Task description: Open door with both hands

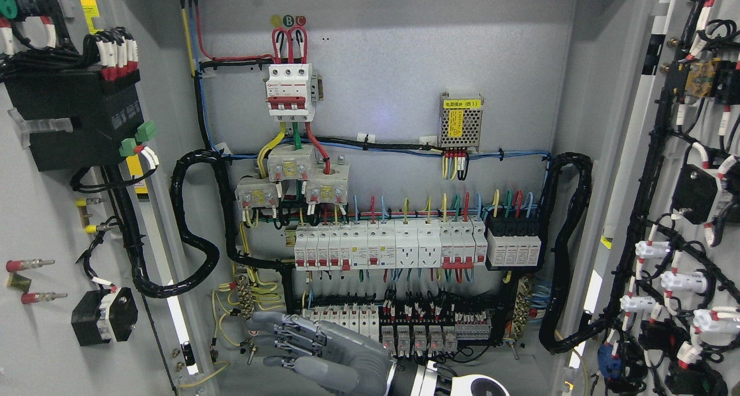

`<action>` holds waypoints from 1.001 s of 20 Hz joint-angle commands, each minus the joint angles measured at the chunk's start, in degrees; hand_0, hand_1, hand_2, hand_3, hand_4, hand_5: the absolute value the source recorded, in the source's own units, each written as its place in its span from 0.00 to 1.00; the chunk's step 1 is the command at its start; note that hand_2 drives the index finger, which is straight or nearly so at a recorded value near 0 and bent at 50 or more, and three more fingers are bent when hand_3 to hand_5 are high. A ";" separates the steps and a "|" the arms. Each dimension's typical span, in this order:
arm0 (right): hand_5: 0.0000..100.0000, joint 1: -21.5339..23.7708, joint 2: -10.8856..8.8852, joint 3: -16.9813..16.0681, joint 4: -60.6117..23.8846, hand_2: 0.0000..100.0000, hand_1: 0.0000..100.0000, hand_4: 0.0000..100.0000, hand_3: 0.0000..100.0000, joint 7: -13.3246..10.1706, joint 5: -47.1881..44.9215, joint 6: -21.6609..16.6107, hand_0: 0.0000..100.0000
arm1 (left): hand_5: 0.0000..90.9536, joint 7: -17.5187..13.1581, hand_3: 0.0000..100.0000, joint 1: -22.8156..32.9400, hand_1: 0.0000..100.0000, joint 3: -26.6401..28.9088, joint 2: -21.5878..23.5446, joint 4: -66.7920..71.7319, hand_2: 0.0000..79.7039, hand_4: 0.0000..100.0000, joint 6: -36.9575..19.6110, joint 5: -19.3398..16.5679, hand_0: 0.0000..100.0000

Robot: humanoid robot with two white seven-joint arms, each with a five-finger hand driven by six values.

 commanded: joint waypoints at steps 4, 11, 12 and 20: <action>0.00 1.98 1.05 14.17 -1.97 0.04 0.50 0.00 0.00 -0.58 5.67 -2.30 0.00 | 0.00 0.04 0.00 -0.17 0.56 -0.01 -0.05 0.62 0.00 0.00 -0.01 0.00 0.12; 0.00 1.80 2.73 16.90 0.06 0.04 0.50 0.00 0.00 -2.86 5.67 -2.83 0.00 | 0.00 0.04 0.00 -0.17 0.56 -0.01 -0.05 0.62 0.00 0.00 -0.01 0.00 0.12; 0.00 1.80 2.73 16.90 0.41 0.04 0.50 0.00 0.00 -2.86 5.58 -3.00 0.00 | 0.00 0.04 0.00 -0.17 0.56 -0.01 -0.05 0.62 0.00 0.00 -0.01 0.00 0.12; 0.00 0.93 2.73 20.06 1.64 0.04 0.50 0.00 0.00 -3.13 4.70 -3.62 0.00 | 0.00 0.04 0.00 -0.17 0.56 -0.01 -0.13 0.62 0.00 0.00 -0.01 0.00 0.12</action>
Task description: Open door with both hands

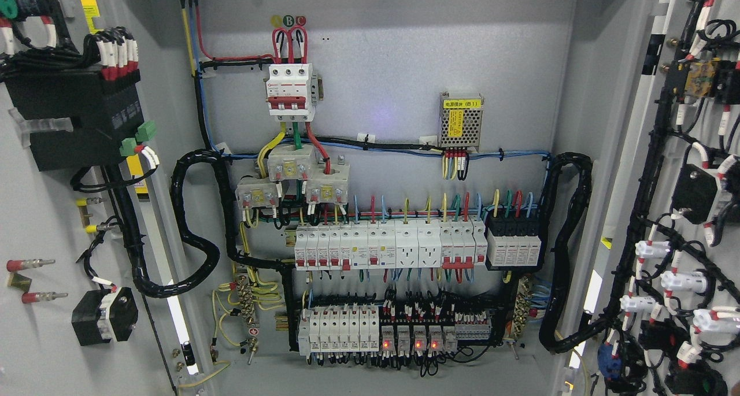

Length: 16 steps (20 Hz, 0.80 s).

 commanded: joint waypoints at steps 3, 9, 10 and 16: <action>0.00 -1.21 0.70 6.80 2.35 0.04 0.50 0.00 0.00 -3.50 -0.33 -0.89 0.00 | 0.00 0.04 0.00 -0.18 0.56 0.00 -0.05 0.62 0.00 0.00 -0.01 0.00 0.12; 0.00 -3.14 0.79 9.89 2.44 0.04 0.50 0.00 0.00 -4.04 -1.56 -1.33 0.00 | 0.00 0.04 0.00 -0.18 0.56 0.00 -0.05 0.62 0.00 0.00 -0.01 0.00 0.12; 0.00 -3.14 0.79 9.97 2.52 0.04 0.50 0.00 0.00 -4.04 -1.65 -1.33 0.00 | 0.00 0.04 0.00 -0.18 0.56 0.00 -0.05 0.62 0.00 0.00 -0.01 0.00 0.12; 0.00 -6.83 0.96 10.32 4.81 0.04 0.50 0.00 0.00 -6.40 -5.42 -1.25 0.00 | 0.00 0.04 0.00 -0.18 0.56 0.00 -0.05 0.62 0.00 0.00 -0.01 0.00 0.12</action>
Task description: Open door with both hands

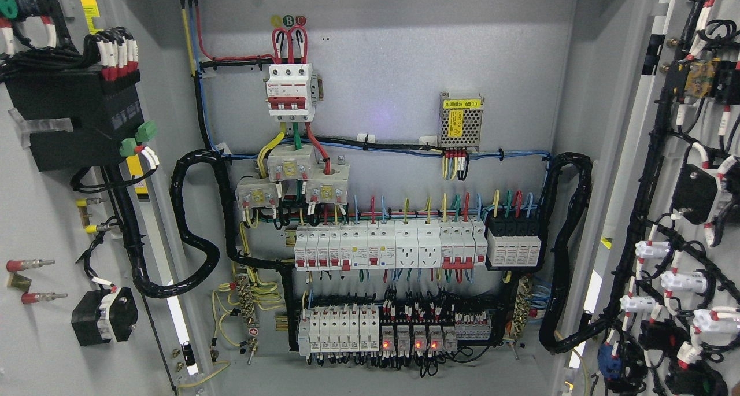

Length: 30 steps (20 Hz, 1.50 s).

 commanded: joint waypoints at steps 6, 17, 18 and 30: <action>0.00 -5.04 0.35 5.11 3.97 0.04 0.50 0.00 0.00 -1.59 -3.30 0.06 0.00 | 0.00 0.04 0.00 -0.18 0.56 0.00 -0.02 0.62 0.00 0.00 -0.01 0.00 0.12; 0.00 -6.54 0.52 5.91 4.50 0.04 0.50 0.00 0.00 -1.50 -3.30 0.23 0.00 | 0.00 0.04 0.00 0.09 0.56 0.00 -0.02 0.62 0.00 0.00 -0.01 0.00 0.12; 0.00 -6.54 0.52 5.82 4.50 0.04 0.50 0.00 0.00 -1.50 -3.30 0.23 0.00 | 0.00 0.04 0.00 0.09 0.56 0.00 -0.02 0.62 0.00 0.00 -0.01 0.00 0.12; 0.00 3.74 -3.24 -12.98 3.54 0.04 0.50 0.00 0.00 -1.23 -2.86 0.06 0.00 | 0.00 0.04 0.00 0.00 0.56 0.00 -0.02 0.53 0.00 0.00 -0.01 0.00 0.12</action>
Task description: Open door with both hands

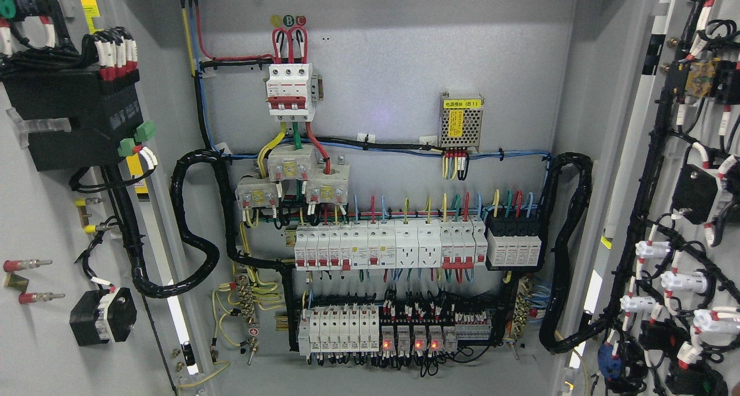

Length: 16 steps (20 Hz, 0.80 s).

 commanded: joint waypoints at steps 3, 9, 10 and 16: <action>0.00 8.39 -6.41 -15.75 -3.68 0.04 0.50 0.00 0.00 -0.39 0.50 -0.14 0.00 | 0.00 0.13 0.00 0.09 0.56 0.00 -0.10 0.44 0.00 0.00 -0.18 0.00 0.12; 0.00 18.67 -11.43 -18.32 -16.25 0.04 0.50 0.00 0.00 -7.41 0.67 -0.32 0.00 | 0.00 0.21 0.00 10.08 0.56 0.09 0.86 -29.53 0.00 0.00 -12.30 0.09 0.12; 0.00 20.60 -11.43 -18.40 -17.48 0.04 0.50 0.00 0.00 -9.34 0.67 -0.49 0.00 | 0.00 0.21 0.00 11.76 0.56 0.09 1.48 -36.06 0.00 0.00 -12.75 0.00 0.12; 0.00 30.88 -14.06 -20.25 -22.67 0.04 0.50 0.00 0.00 -12.26 4.26 -10.23 0.00 | 0.00 0.13 0.00 20.63 0.56 -0.35 3.85 -70.43 0.00 0.00 -12.93 0.00 0.12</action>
